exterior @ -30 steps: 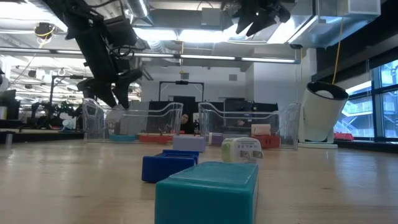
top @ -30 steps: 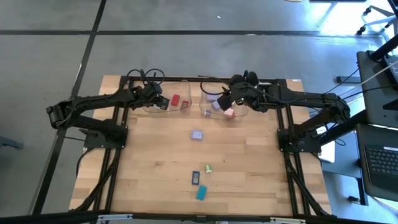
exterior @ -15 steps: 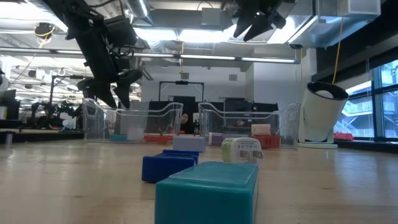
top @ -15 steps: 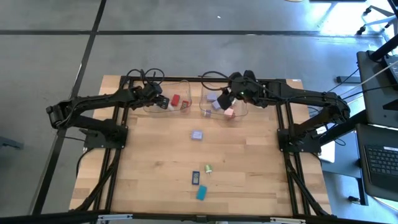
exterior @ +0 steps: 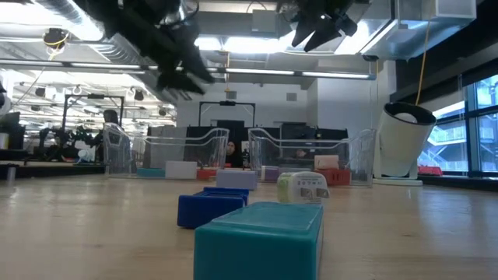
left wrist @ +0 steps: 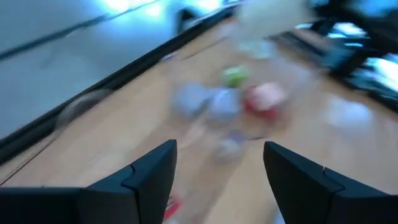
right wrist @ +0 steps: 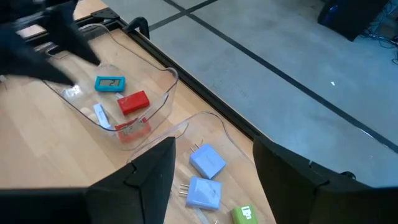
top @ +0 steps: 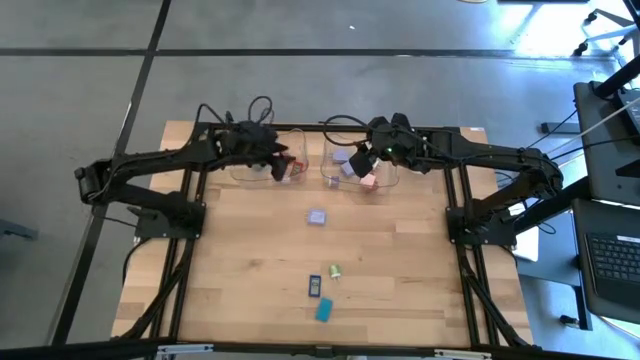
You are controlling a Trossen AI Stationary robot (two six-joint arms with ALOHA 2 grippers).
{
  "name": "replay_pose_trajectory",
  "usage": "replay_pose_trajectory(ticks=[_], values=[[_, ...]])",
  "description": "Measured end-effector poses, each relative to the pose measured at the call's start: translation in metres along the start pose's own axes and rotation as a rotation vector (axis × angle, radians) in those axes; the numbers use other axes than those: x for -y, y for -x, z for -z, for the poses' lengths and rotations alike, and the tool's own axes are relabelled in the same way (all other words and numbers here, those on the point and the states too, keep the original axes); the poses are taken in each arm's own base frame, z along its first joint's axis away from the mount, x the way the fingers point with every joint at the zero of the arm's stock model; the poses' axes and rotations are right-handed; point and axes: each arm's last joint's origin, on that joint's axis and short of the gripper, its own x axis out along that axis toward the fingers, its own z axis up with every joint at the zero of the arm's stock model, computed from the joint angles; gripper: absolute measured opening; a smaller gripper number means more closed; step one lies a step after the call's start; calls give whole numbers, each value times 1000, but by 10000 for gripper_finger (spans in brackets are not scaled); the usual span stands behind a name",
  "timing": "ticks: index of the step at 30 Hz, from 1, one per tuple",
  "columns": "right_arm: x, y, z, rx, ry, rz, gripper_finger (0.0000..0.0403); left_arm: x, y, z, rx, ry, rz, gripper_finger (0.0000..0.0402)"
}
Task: Pick & Place Office items
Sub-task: Put the blue digital timer into the left transparent bin
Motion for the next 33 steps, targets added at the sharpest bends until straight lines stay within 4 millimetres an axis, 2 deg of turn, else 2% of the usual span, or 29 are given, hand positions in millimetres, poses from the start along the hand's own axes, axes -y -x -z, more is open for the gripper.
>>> replay_pose_trajectory(ticks=[5, 14, 17, 20, 25, 33], values=[[0, 0, 0, 0, -3, 0, 217, 28, 1, 5, 12, -158, 118, 237], [0, 0, 0, 0, -31, 0, 217, 79, 12, 33, -41, -526, 317, 237], [0, 0, 0, 0, -32, 0, 217, 94, 18, 40, -41, -570, 375, 238], [0, 0, 0, -1, -31, -3, 217, 105, 22, 46, -55, -498, 381, 239], [-3, 1, 1, -39, -28, -96, 217, 119, 20, 60, -78, -251, 238, 236], [-12, 8, 13, -143, 60, -192, 217, 158, -1, 109, -94, 10, 121, 235]])
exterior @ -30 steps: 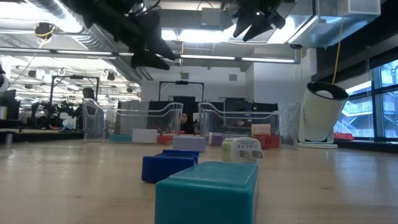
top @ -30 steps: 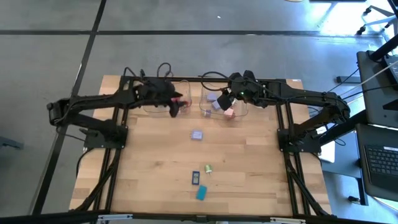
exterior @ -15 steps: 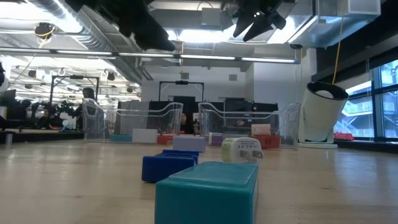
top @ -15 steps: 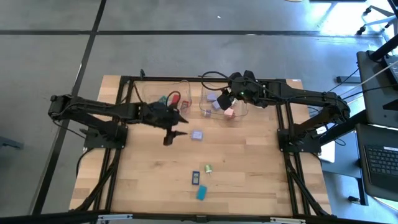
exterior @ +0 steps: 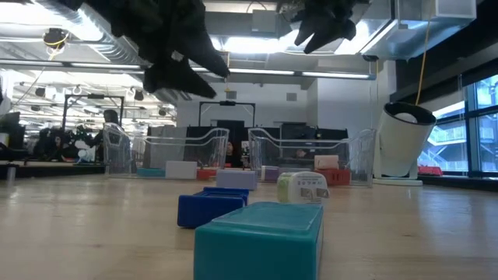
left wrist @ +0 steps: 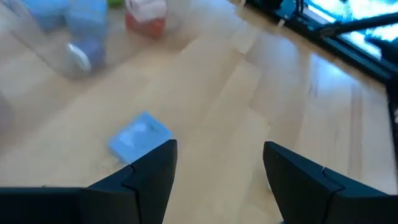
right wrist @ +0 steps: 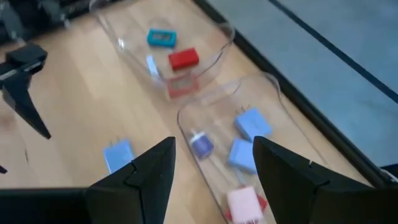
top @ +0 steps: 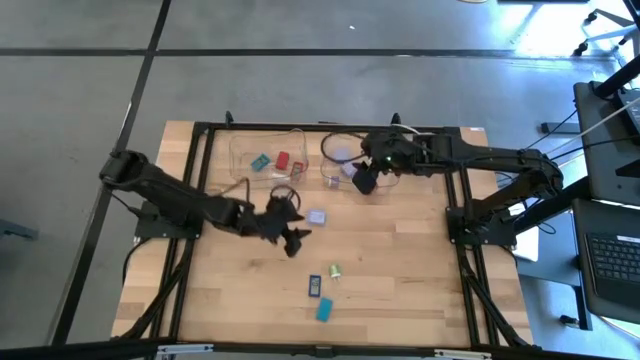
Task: Pick & Place Office items
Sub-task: Put the blue digital timer into the left transparent bin
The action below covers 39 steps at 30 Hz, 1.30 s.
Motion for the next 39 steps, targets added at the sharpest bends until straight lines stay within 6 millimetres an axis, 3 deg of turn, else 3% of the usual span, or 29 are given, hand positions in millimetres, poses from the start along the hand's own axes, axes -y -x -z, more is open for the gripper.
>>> replay_pose_trajectory(ticks=[4, 10, 18, 23, 29, 39], values=[[-7, 4, 9, -59, 68, -4, 217, 28, -13, 14, 29, 14, -33, 235], [-15, 8, 17, -97, 147, -19, 217, 69, -36, 26, 14, -158, -73, 235], [-27, 16, 29, -148, 248, -44, 217, 101, -53, 48, -276, -235, 84, 235], [-35, 21, 35, -163, 286, -62, 217, 103, -62, 62, -364, -54, 77, 235], [-44, 27, 42, -171, 326, -88, 217, 97, -70, 78, -415, 46, -9, 235], [-52, 32, 47, -170, 358, -109, 217, 92, -77, 88, -446, -84, -29, 235]])
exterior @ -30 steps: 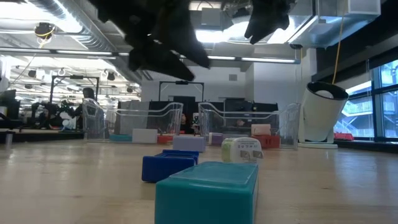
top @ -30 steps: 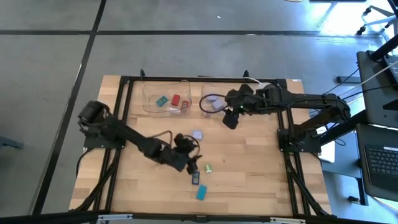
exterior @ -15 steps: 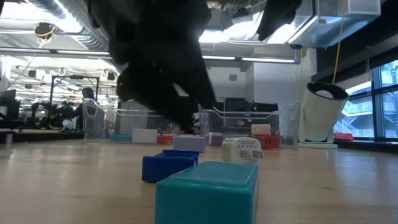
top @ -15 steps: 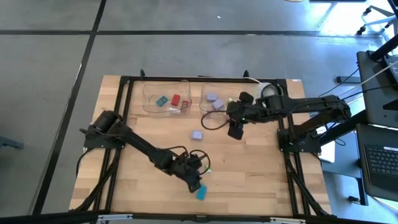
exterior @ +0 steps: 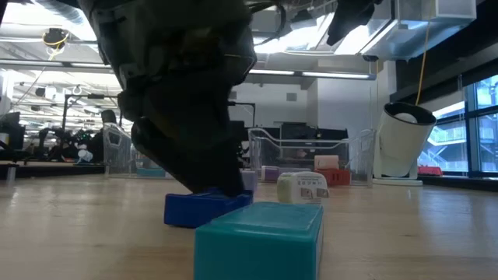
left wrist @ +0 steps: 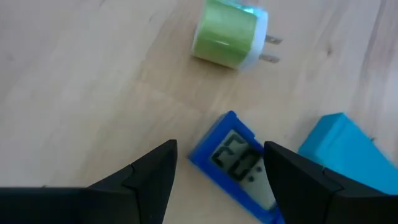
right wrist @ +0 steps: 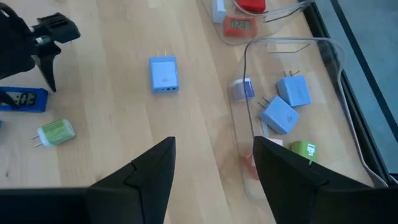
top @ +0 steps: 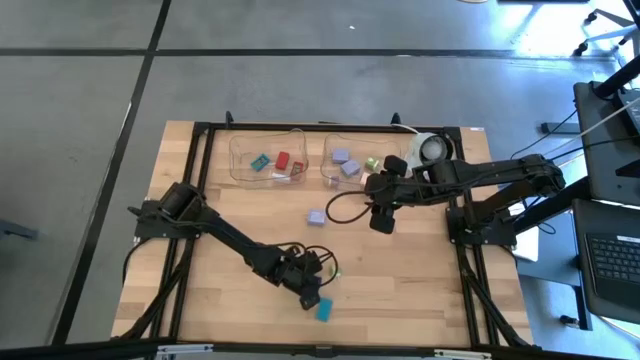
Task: Pick & Place Office items
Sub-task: Put the blue digital timer into the left transparent bin
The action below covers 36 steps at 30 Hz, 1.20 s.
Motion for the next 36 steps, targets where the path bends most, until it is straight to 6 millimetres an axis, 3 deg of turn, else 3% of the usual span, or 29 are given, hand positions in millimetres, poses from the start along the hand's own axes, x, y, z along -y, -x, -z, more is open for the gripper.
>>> replay_pose_trajectory(ticks=[15, 24, 31, 36], values=[[0, 0, 0, 1, -25, -1, 217, -26, 3, -15, -67, -125, -122, 235], [0, 0, 0, 2, -49, -1, 217, -59, 13, -40, -114, -136, -226, 235], [0, 0, 0, 2, -49, -1, 217, -66, 37, -64, -58, -85, -147, 235], [0, 0, 0, 4, -46, 6, 217, -57, 60, -72, -16, -283, -16, 235]])
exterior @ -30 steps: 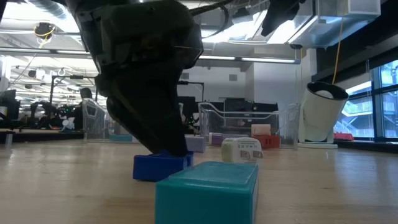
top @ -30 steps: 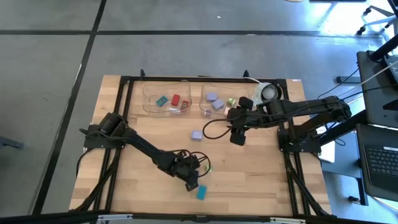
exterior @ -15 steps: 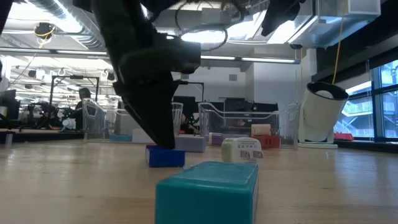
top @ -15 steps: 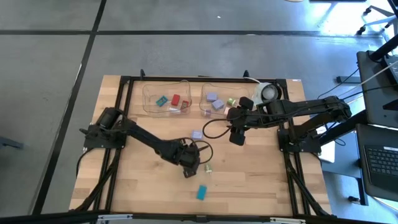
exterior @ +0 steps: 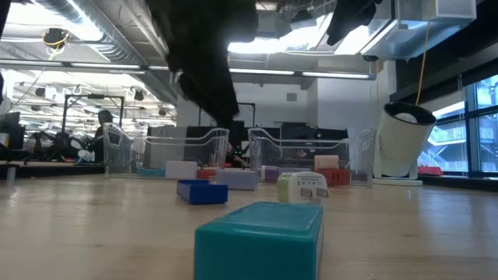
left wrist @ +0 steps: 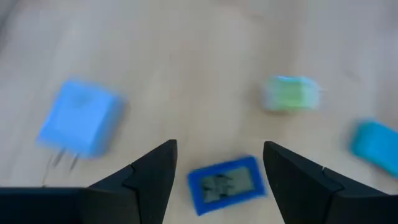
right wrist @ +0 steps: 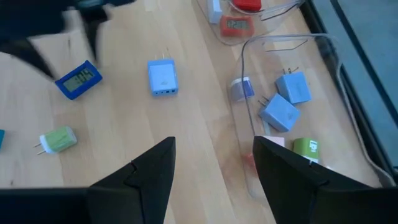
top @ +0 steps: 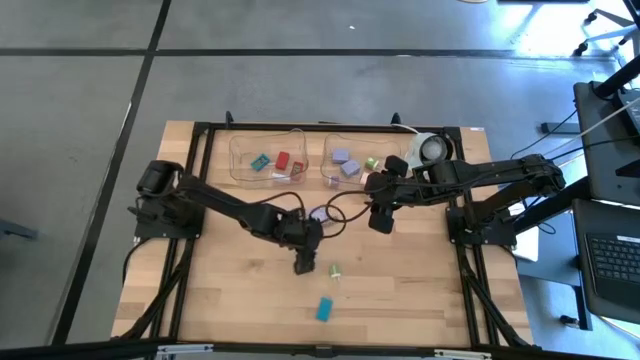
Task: Pick & Place Office items
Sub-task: Put the blue digital timer into the left transparent bin
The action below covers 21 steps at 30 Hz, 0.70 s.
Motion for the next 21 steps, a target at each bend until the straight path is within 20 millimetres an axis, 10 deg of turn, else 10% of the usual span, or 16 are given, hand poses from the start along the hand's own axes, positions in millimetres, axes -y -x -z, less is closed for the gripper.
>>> replay_pose_trajectory(ticks=[12, 21], values=[[0, 0, 0, 4, -37, 11, 217, 16, 1, 17, -85, -937, 270, 235], [1, 0, -3, 42, -112, 38, 217, -7, -13, 7, -80, -1116, 252, 235]])
